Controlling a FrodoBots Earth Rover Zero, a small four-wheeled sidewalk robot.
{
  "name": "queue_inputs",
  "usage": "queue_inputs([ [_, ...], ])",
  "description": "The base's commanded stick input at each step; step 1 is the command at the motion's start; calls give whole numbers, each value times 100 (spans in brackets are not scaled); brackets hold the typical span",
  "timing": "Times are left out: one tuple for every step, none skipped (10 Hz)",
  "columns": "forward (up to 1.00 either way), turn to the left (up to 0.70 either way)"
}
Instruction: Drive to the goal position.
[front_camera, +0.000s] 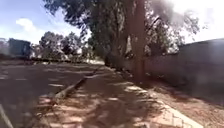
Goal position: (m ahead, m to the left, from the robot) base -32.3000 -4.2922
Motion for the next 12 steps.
queue_inputs([
  [0, -84],
  [0, -84],
  [0, -84],
  [0, -84],
  [0, -84],
  [0, -84],
  [0, -84],
  [0, -84],
  [0, -84],
  [0, -84],
  [0, -84],
  [0, -84],
])
